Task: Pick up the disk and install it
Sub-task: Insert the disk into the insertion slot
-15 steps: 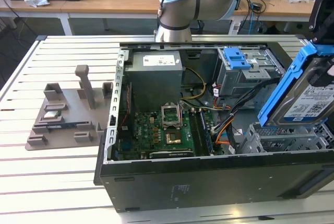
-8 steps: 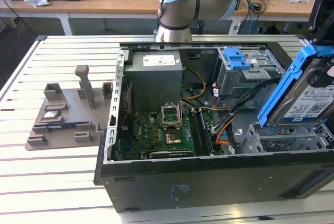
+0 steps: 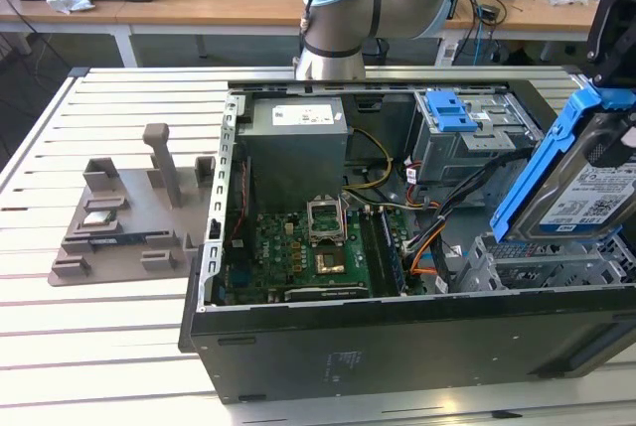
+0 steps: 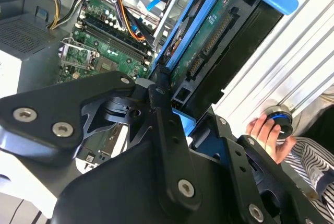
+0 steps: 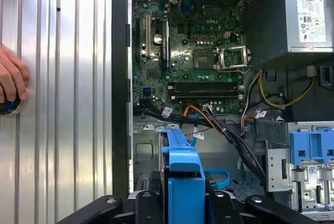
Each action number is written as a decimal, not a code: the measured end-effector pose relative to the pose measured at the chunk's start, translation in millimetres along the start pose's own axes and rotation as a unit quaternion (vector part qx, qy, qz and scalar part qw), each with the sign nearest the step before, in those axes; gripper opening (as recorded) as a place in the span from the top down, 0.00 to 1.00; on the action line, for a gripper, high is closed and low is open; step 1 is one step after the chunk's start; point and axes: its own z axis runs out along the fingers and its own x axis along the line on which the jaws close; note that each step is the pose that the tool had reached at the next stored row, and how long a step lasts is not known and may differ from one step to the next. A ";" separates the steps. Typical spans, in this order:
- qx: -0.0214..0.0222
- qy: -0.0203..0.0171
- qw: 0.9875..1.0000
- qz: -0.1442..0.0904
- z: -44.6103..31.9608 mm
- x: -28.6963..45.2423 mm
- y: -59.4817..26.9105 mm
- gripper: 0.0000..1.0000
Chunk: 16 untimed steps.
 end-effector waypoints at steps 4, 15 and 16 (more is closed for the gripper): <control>0.000 0.000 1.000 0.000 3.3 0.2 -0.2 0.63; 0.000 0.000 1.000 0.000 7.7 0.4 -0.5 0.63; 0.000 0.000 1.000 0.000 8.0 0.4 -0.5 0.63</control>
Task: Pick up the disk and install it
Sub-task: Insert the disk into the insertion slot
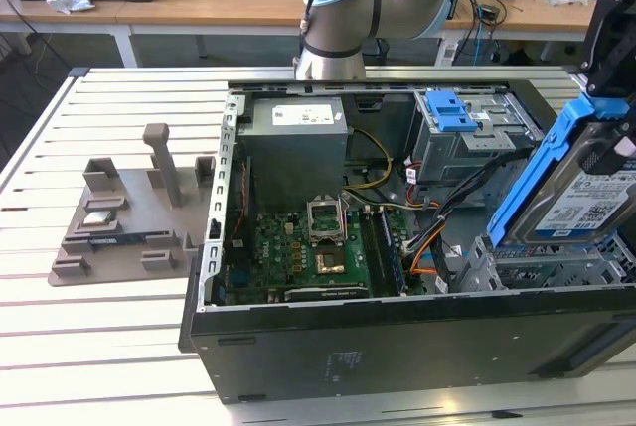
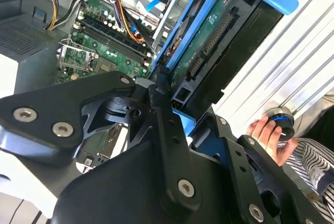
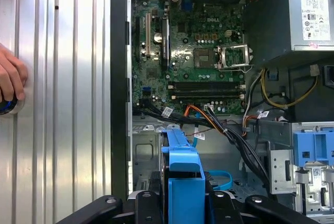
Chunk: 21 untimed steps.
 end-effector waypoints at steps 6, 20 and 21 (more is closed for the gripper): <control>0.000 0.000 1.000 0.000 2.1 0.1 -0.1 0.63; 0.000 0.000 1.000 0.000 11.3 0.5 -0.7 0.63; 0.000 0.000 1.000 0.000 11.7 0.6 -0.8 0.63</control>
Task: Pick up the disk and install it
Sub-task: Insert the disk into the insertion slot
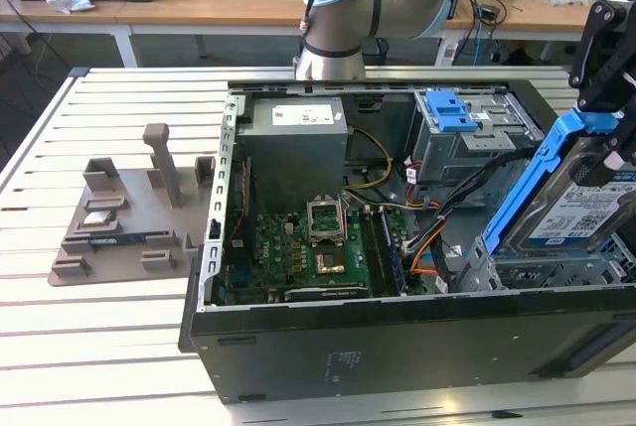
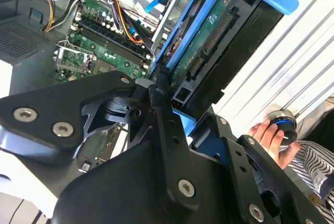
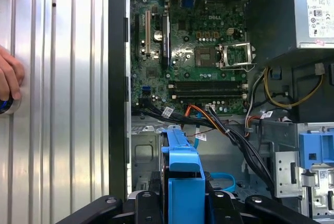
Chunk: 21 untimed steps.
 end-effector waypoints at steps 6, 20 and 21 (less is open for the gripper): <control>0.000 0.000 1.000 0.000 1.9 0.1 -0.1 0.63; -0.001 -0.005 1.000 -0.001 -4.1 -0.8 -0.4 0.63; -0.002 -0.005 1.000 -0.001 -3.6 -0.8 -0.9 0.63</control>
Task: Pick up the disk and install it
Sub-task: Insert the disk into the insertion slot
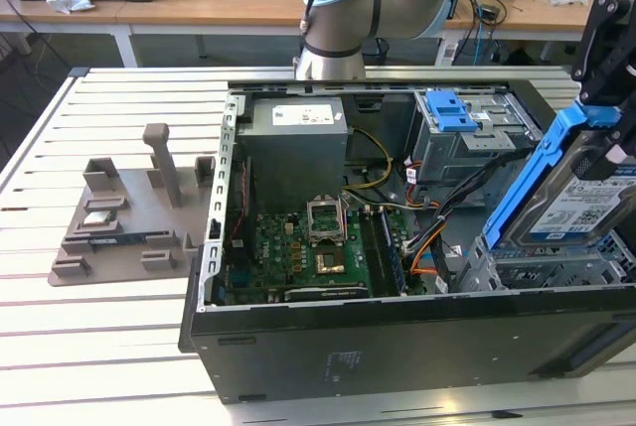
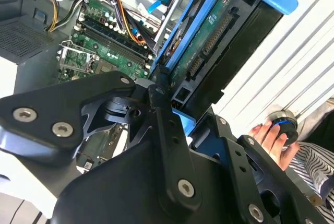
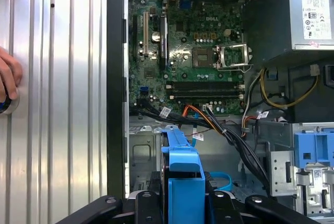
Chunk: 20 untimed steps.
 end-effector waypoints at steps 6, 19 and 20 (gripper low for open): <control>-0.003 0.000 1.000 0.000 2.0 -0.8 -5.9 0.63; -0.006 0.000 1.000 0.000 11.5 -2.1 -10.8 0.63; -0.006 0.000 1.000 0.000 13.0 -2.0 -10.9 0.63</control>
